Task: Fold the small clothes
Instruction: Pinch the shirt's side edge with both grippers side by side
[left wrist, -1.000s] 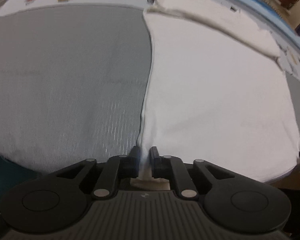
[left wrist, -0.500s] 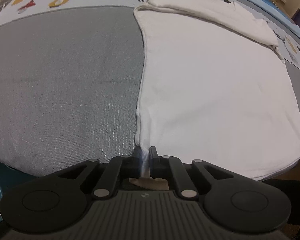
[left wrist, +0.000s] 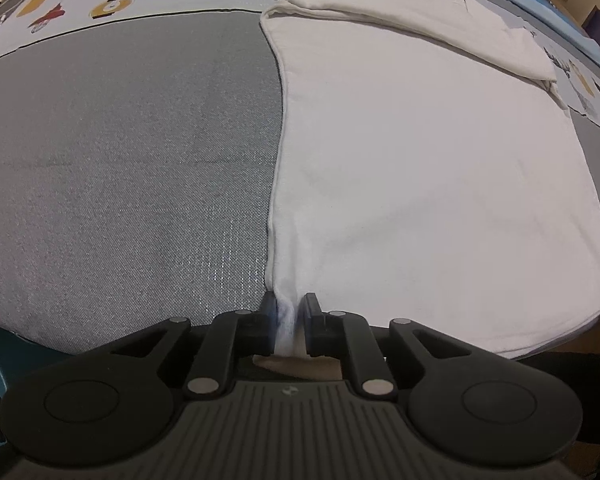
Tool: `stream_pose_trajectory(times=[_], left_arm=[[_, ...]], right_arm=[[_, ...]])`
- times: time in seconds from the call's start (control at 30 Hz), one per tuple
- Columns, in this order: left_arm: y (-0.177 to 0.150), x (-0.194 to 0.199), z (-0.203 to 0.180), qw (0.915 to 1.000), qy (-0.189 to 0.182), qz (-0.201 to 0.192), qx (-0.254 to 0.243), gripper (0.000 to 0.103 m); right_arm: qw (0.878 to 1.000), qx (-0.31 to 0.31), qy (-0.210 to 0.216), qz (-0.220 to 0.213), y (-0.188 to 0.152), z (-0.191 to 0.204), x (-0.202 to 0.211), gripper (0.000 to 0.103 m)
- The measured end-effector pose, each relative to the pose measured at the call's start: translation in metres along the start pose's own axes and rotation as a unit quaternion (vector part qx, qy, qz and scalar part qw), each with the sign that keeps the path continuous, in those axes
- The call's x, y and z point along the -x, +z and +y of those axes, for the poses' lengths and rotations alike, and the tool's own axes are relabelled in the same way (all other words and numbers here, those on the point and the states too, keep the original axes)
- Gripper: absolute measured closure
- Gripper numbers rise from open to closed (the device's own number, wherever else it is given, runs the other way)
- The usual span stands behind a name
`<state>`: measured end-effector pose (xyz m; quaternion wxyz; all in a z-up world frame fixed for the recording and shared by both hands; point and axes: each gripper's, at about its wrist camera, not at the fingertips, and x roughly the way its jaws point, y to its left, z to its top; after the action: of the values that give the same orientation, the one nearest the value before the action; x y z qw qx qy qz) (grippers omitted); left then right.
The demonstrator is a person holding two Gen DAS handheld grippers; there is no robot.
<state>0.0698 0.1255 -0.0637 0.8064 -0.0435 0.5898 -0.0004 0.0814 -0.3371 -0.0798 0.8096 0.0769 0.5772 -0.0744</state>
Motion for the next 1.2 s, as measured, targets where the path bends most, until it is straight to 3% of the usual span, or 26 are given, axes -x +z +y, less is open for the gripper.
stream_pose_trajectory(times=[0.97, 1.2], left_arm=[[0.0011, -0.0009, -0.0023, 0.9999, 0.005, 0.001, -0.013, 0.088], [-0.0004, 0.003, -0.0038, 0.9997, 0.008, -0.01, -0.022, 0.095]], right_arm=[[1.0, 0.013, -0.003, -0.005, -0.0002, 0.006, 0.0003, 0.09], [1.0, 0.008, 0.009, -0.02, -0.0011, 0.004, 0.005, 0.091]])
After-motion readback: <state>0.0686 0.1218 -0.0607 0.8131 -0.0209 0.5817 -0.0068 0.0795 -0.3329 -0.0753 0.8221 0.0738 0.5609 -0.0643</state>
